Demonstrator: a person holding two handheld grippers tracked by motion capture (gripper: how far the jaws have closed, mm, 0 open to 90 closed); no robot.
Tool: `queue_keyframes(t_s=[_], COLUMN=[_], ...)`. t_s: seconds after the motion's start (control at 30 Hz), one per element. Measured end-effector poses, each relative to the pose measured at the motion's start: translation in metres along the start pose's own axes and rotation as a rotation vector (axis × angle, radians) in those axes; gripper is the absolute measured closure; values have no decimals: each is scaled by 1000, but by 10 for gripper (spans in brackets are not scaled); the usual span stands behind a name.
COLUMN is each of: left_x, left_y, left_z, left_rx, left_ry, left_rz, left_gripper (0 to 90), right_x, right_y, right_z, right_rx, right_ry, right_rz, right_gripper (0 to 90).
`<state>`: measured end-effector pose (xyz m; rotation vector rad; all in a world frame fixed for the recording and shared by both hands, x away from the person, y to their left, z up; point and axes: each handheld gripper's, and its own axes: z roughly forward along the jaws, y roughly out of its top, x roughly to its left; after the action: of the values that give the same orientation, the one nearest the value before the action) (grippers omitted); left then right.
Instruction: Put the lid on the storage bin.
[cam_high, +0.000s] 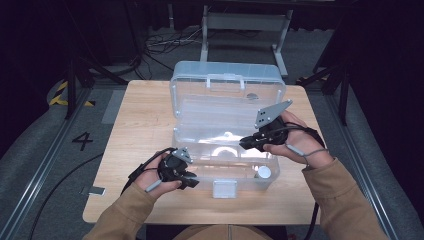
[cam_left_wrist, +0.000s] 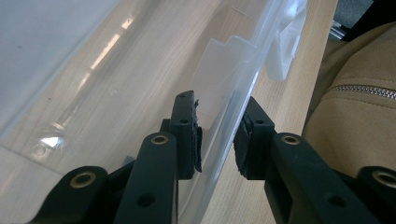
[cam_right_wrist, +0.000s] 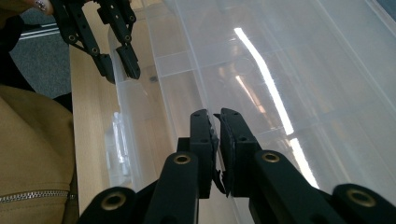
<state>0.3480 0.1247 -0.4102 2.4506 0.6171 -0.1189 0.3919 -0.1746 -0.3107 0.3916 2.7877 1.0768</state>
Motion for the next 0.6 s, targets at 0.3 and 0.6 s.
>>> queue_keyframes(t_s=[0.3,0.6], left_x=[0,-1], left_y=[0,0], left_z=[0,0], left_rx=[-2,-1], left_ry=[3,5], left_rz=[-7,-5], left_gripper=[721,720], right_x=[3,6], right_y=[-2,-3], right_z=[1,2], right_rx=[0,5], right_ry=[-3,4], right_rz=[-16,-19], right_gripper=[842,843])
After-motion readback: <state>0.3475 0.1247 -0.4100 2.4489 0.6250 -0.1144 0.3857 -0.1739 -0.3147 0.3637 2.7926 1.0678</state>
